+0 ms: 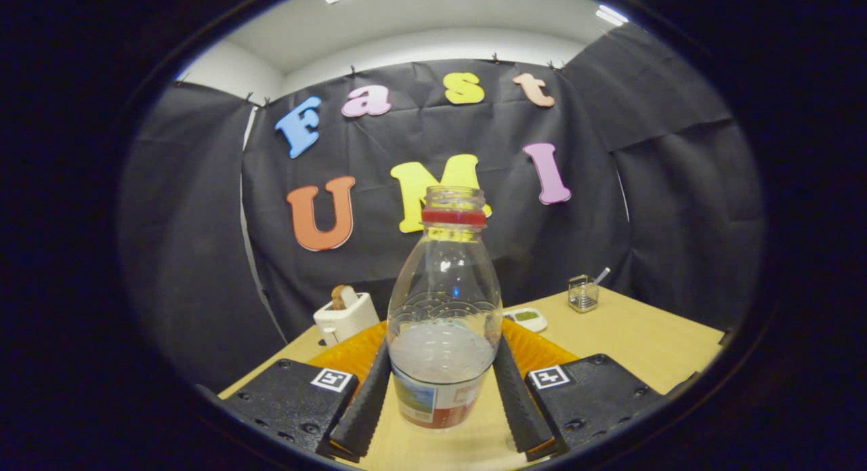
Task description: Take the bottle from table, then pour the juice into the cup, finally place the bottle on the coaster
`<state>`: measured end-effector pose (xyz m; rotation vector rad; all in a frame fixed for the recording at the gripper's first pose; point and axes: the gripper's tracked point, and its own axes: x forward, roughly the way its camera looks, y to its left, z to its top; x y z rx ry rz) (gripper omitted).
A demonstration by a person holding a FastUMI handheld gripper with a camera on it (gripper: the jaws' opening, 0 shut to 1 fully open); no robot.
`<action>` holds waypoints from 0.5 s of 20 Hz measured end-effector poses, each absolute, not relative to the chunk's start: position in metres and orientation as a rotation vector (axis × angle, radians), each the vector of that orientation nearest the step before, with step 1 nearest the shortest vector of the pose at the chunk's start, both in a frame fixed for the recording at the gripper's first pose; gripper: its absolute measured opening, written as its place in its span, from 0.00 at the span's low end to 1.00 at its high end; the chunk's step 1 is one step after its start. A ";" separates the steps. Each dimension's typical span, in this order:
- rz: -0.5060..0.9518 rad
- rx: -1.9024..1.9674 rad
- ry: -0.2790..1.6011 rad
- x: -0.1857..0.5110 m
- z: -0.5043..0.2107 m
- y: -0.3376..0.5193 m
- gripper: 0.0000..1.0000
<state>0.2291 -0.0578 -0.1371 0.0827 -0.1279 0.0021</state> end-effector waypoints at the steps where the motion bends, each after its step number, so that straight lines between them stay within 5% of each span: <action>1: -0.013 0.032 -0.136 0.239 -0.140 -0.054 0.80; 10: 0.005 -0.159 -0.059 0.324 -0.222 -0.013 0.82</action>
